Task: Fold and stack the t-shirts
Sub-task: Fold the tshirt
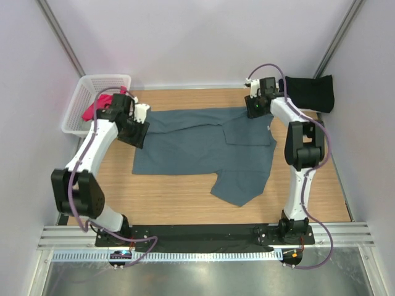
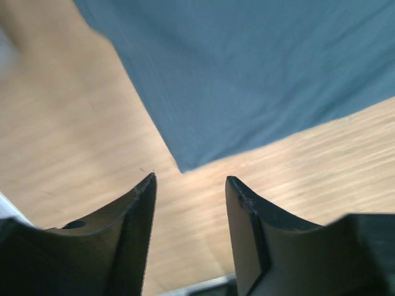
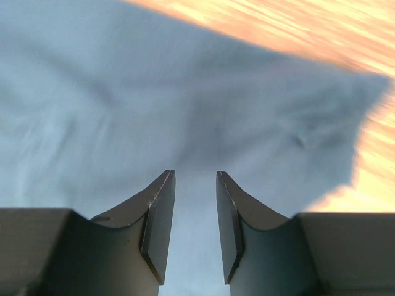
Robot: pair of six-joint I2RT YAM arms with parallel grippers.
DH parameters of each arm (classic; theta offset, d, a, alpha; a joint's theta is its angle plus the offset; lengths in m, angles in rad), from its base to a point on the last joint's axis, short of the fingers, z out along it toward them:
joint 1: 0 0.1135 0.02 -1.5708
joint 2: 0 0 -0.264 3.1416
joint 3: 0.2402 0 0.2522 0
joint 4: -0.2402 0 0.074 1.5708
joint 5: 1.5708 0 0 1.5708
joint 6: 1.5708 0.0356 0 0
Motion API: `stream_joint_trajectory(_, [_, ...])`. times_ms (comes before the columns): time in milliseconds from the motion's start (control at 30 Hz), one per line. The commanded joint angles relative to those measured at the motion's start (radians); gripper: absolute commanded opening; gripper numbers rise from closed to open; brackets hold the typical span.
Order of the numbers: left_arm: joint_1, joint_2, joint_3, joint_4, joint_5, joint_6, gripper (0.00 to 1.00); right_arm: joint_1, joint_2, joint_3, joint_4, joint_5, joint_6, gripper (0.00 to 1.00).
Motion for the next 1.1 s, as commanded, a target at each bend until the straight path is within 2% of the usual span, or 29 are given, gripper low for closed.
stream_joint_trajectory(0, [-0.017,-0.13,0.009,0.13,0.036,0.093,0.53,-0.004,-0.298,-0.123,0.101,-0.013,-0.094,0.4])
stream_joint_trajectory(100, [-0.019,-0.138,0.0,0.163,0.06,0.107,0.53,-0.004,-0.428,-0.249,0.051,-0.044,-0.134,0.4])
stream_joint_trajectory(333, [-0.059,-0.141,-0.067,0.224,0.097,0.039,0.53,0.007,-0.752,-0.528,-0.223,-0.182,-0.157,0.4])
stream_joint_trajectory(433, [-0.089,-0.142,-0.121,0.23,0.103,0.021,0.53,0.085,-0.885,-0.616,-0.333,-0.177,-0.301,0.4])
stream_joint_trajectory(500, [-0.102,-0.148,-0.155,0.241,0.096,0.016,0.53,0.123,-0.994,-0.682,-0.347,-0.144,-0.412,0.4])
stream_joint_trajectory(600, [-0.134,-0.142,-0.181,0.235,0.051,0.016,0.53,0.156,-1.095,-0.791,-0.359,-0.133,-0.479,0.4])
stream_joint_trajectory(733, [-0.148,-0.121,-0.183,0.227,0.014,0.01,0.53,0.197,-1.164,-0.886,-0.396,-0.149,-0.594,0.4])
stream_joint_trajectory(933, [-0.148,-0.067,-0.129,0.175,-0.053,0.077,0.53,0.223,-1.174,-0.954,-0.489,-0.194,-0.734,0.39])
stream_joint_trajectory(1067, [-0.148,-0.056,-0.169,0.175,-0.072,0.096,0.52,0.271,-1.224,-1.001,-0.512,-0.159,-0.789,0.39])
